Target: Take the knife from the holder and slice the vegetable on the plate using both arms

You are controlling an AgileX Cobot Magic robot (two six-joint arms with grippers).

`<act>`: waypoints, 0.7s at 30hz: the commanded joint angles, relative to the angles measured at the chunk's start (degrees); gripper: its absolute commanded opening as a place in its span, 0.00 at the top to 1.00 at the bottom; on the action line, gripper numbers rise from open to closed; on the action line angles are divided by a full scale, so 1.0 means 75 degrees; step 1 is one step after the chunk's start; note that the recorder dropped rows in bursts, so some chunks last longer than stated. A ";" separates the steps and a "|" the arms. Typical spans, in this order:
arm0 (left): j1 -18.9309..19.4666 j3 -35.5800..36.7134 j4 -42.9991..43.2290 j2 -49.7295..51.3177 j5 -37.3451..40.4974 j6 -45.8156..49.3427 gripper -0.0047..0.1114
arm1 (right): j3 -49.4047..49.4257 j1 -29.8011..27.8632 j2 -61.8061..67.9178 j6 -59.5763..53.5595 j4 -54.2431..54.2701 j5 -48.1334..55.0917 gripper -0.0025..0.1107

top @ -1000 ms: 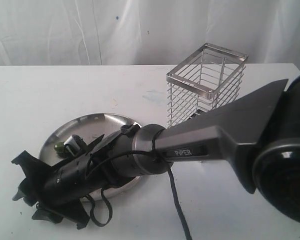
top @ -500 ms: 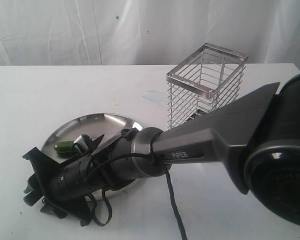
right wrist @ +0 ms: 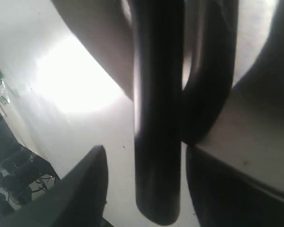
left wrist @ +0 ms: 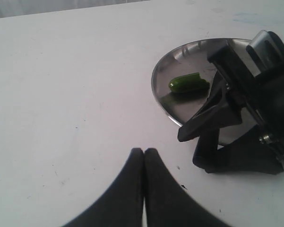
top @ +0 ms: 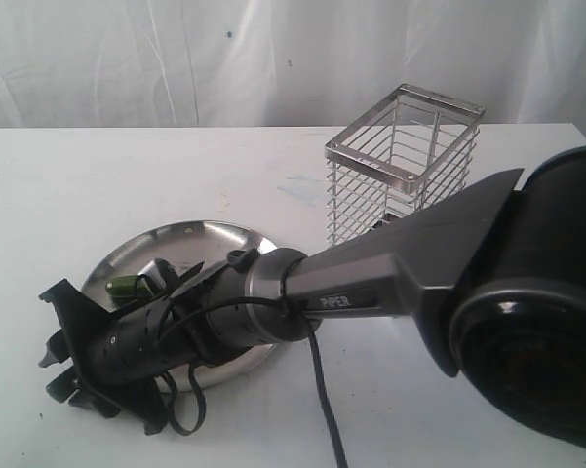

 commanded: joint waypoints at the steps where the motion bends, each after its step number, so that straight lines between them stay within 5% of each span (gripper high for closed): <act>1: -0.0029 0.0028 -0.0015 -0.0029 -0.0025 -0.0004 0.96 | -0.0151 0.0000 0.0209 -0.0131 -0.0006 -0.0050 0.55; 7: -0.0029 0.0028 -0.0015 -0.0029 -0.0025 -0.0004 0.96 | -0.0248 0.0000 0.0226 -0.0148 -0.0006 -0.0364 0.59; 14: -0.0029 0.0028 -0.0015 -0.0029 -0.0025 -0.0004 0.96 | -0.0248 0.0018 0.0160 -0.0087 0.0041 -0.0646 0.98; 21: -0.0029 0.0028 -0.0015 -0.0029 -0.0025 -0.0004 0.96 | -0.0248 0.0150 -0.0481 -0.0128 0.0000 -0.1510 0.98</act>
